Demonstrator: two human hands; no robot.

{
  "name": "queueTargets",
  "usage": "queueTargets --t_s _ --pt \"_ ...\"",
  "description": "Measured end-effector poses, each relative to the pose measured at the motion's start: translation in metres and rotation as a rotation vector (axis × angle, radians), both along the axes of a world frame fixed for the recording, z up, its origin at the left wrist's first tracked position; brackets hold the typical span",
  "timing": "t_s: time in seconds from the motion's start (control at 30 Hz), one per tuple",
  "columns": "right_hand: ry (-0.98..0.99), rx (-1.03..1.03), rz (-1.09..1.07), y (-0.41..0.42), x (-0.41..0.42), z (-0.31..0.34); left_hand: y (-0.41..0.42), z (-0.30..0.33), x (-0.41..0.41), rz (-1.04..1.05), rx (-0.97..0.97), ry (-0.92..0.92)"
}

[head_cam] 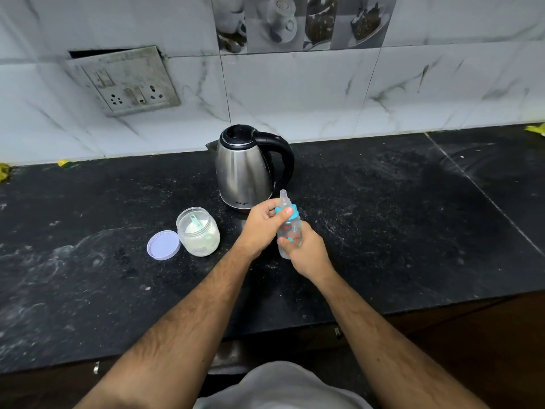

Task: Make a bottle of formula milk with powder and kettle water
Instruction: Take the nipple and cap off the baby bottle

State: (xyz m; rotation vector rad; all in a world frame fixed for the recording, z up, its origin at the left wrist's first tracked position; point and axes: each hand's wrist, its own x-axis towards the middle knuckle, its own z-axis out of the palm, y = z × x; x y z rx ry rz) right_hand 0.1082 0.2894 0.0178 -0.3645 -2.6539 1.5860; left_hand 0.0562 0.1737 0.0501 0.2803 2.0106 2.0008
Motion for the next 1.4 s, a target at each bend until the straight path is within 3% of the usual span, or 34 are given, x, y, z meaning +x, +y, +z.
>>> queueTargets --t_s 0.13,0.3,0.43,0.67,0.77,0.87,0.97,1.13,1.27,1.4 --pt "-0.058 -0.013 0.042 0.008 -0.003 -0.001 0.003 -0.009 0.001 0.057 0.027 -0.064" --pt "-0.213 -0.568 0.435 0.031 -0.002 0.015 -0.032 -0.014 -0.019 -0.211 0.051 -0.178" --pt "-0.248 -0.733 0.506 0.029 -0.003 0.017 -0.031 -0.006 -0.023 -0.295 0.093 -0.223" --pt "-0.111 -0.562 0.302 0.014 -0.005 0.014 -0.021 -0.007 -0.026 -0.162 0.135 -0.189" --pt "-0.083 -0.299 0.161 0.006 -0.008 0.009 -0.016 -0.007 -0.023 -0.095 0.091 -0.145" --pt "-0.074 0.069 -0.018 -0.006 -0.008 0.008 0.001 -0.011 -0.012 0.099 0.038 -0.098" --pt "-0.088 0.128 -0.012 -0.004 -0.009 0.008 0.010 -0.016 -0.006 0.171 0.025 -0.095" --pt "-0.113 -0.248 0.172 0.021 -0.020 0.015 -0.011 -0.001 -0.024 -0.060 0.027 -0.156" --pt "-0.280 -0.628 0.427 0.033 -0.017 0.026 -0.024 0.000 -0.036 -0.225 0.040 -0.222" --pt "-0.283 -0.655 0.459 0.036 -0.016 0.027 -0.023 -0.002 -0.037 -0.247 0.079 -0.260"
